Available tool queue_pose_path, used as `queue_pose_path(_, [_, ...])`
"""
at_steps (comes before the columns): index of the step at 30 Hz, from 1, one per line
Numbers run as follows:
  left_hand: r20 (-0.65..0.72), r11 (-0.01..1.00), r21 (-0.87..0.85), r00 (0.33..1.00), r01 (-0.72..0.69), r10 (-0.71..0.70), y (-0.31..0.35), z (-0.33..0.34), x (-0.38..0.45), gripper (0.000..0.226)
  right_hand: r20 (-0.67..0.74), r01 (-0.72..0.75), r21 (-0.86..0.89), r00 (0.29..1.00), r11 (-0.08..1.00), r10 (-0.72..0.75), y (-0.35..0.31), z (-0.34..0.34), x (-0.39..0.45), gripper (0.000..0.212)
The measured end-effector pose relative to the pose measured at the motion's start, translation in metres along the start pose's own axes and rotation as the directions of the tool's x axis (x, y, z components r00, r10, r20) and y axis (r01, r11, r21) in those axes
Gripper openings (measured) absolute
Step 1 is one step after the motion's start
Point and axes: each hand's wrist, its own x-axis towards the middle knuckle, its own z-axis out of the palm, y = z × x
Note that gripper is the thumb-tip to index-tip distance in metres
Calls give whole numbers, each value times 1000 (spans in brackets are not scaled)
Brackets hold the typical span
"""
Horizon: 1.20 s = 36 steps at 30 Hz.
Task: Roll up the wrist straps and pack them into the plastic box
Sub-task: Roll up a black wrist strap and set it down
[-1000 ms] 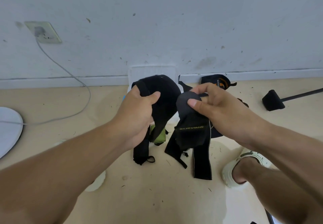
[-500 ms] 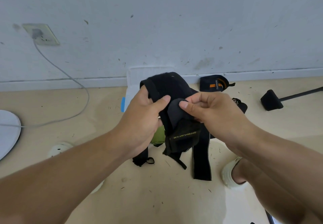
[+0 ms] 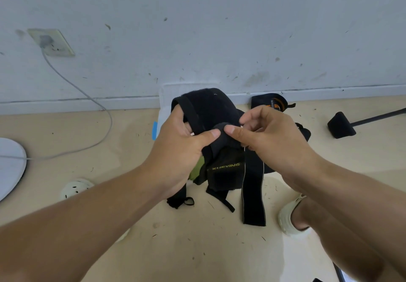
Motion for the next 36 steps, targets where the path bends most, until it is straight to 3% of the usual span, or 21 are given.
queue_pose_path(11, [-13,985,163,999,50,-48,1,-1,-4,48,217,-17,-35,976,999,24,-1,-2,0,20])
queue_pose_path(16, [-4,958,287,1000,11,-10,-1,-2,-5,54,240,4,-180,970,984,40,1,-1,-2,23])
queue_pose_path(18, [23,931,365,1000,11,-21,2,-1,-6,52,279,35,-333,958,942,63,-5,-5,-2,35])
queue_pose_path(21, [9,897,441,999,41,-50,9,-2,-4,24,211,61,-498,976,865,53,-12,-16,3,64])
queue_pose_path(23, [-17,865,500,999,32,-28,13,-2,-4,22,165,80,-484,986,872,1,-12,-22,7,52])
queue_pose_path(25, [34,842,540,999,-23,5,13,0,-4,46,230,112,-435,973,893,-10,-10,-23,11,19])
queue_pose_path(26, [65,843,537,998,-45,12,14,3,-6,54,328,123,-421,944,899,24,-9,-23,11,21])
queue_pose_path(28, [107,854,517,994,-54,-2,16,7,-10,54,552,139,-407,825,903,122,-5,-22,11,44])
queue_pose_path(30, [114,867,496,993,-46,-13,17,8,-10,46,693,179,-413,698,893,181,-3,-21,7,40])
queue_pose_path(33, [71,861,508,997,-30,-6,15,7,-7,34,796,132,-323,573,937,194,-4,-29,6,28])
queue_pose_path(36, [-9,844,536,999,36,-36,14,5,-5,30,831,32,-223,529,974,173,-7,-38,8,23])
